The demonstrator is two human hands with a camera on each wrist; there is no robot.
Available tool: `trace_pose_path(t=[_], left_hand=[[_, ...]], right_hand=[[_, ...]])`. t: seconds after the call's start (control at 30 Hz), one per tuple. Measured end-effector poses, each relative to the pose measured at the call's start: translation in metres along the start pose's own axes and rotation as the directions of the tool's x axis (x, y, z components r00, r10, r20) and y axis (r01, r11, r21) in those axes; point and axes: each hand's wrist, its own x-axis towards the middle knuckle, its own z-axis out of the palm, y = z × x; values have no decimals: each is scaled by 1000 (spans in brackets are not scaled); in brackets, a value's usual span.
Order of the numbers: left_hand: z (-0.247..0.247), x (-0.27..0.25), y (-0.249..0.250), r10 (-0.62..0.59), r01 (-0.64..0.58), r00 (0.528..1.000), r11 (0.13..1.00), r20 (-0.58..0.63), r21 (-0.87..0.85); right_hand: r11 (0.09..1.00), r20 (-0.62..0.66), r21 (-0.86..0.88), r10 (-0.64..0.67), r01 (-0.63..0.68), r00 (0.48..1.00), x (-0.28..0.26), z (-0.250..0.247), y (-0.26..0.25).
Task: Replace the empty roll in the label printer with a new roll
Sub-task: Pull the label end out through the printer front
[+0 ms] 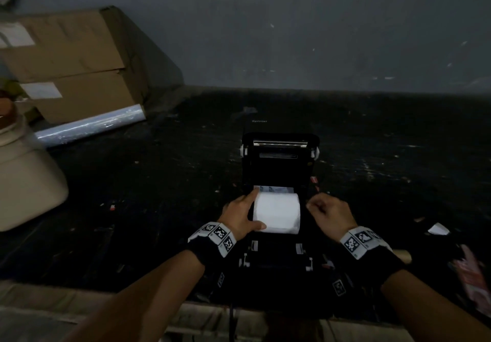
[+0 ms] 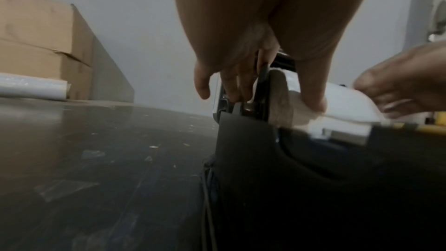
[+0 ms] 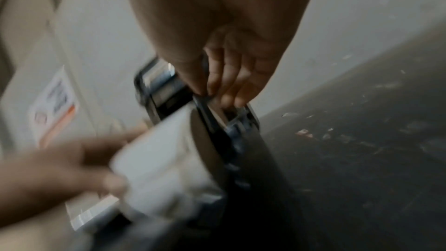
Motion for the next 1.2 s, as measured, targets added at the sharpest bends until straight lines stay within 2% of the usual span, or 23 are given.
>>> trace_pose_path(t=[0.07, 0.17, 0.33, 0.43, 0.57, 0.67, 1.0, 1.07, 1.2], left_hand=[[-1, -1, 0, 0, 0, 1000, 1000, -14, -21], [0, -4, 1, -4, -1, 998, 997, -68, -73], [0, -10, 3, -64, 23, 967, 986, -245, -165], [-2, -13, 5, -82, 30, 953, 984, -293, -178], [2, -13, 5, -125, 67, 964, 969, -237, -238], [6, -11, 7, -151, 94, 960, 968, -236, -233], [3, -10, 7, -88, 41, 969, 979, -230, -202], [1, -10, 6, -74, 28, 981, 969, -179, -246], [-2, -8, 2, -78, 70, 997, 902, -2, -425]], right_hand=[[998, 107, -43, 38, -34, 994, -6, -3, -6], [985, 284, -169, 70, -22, 956, -14, 4, -12], [985, 251, -153, 117, -80, 961, -16, 10, -11], [986, 244, -126, 135, -107, 960, -19, 11, -10], [985, 259, -69, 174, -161, 950, -20, 10, -9], [984, 243, -111, 163, -140, 956, -20, 9, -10], [992, 206, -97, 103, -84, 973, -21, 4, -10], [994, 212, -70, 95, -82, 973, -21, 5, -10], [996, 207, -16, 84, -83, 975, -20, 4, -6]])
